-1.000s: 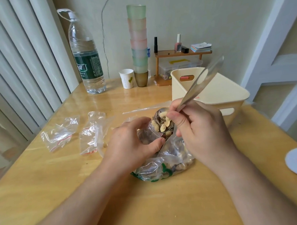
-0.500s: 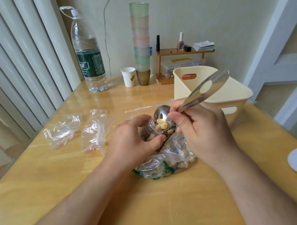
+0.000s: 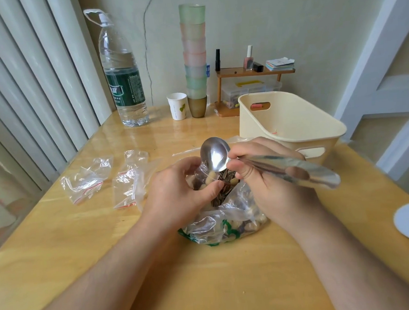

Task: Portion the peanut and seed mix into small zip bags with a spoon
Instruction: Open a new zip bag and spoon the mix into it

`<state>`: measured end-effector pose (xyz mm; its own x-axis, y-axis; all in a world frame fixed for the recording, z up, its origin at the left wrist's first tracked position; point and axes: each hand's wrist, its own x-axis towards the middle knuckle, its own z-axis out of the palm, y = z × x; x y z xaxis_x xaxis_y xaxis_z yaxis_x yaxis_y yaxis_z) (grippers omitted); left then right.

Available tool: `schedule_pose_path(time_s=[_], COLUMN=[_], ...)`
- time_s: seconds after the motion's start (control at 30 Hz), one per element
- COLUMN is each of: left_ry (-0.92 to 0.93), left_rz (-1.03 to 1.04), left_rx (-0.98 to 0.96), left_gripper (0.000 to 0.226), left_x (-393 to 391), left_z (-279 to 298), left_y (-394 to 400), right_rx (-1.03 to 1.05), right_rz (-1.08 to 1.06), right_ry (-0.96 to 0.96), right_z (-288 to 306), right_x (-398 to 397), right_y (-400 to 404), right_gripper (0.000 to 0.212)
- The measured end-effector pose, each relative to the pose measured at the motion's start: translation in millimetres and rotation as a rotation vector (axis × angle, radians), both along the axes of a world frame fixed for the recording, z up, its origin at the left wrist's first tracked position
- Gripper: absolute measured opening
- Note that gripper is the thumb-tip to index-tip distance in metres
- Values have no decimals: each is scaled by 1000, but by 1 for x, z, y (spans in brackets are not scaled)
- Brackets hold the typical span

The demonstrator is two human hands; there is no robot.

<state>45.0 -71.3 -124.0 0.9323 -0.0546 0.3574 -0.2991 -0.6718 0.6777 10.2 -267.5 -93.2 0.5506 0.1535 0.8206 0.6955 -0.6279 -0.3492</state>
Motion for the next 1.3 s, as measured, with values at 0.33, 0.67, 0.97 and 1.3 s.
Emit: schedule_pose_path(time_s=[0.33, 0.67, 0.97, 1.3], left_ry=[32, 170, 278, 227], left_rz=[-21, -173, -263, -247], left_rx=[-236, -977, -967, -933], left_gripper=[51, 52, 47, 45], left_x=[1, 10, -4, 0], left_z=[1, 2, -1, 11], left_y=[6, 2, -10, 2], right_rx=[148, -70, -105, -130], right_rz=[-114, -160, -423, -325], right_ry=[17, 367, 421, 385], right_z=[-1, -2, 14, -11], right_x=[6, 3, -1, 11], right_y=[-11, -9, -21, -7], right_gripper=[19, 24, 23, 32])
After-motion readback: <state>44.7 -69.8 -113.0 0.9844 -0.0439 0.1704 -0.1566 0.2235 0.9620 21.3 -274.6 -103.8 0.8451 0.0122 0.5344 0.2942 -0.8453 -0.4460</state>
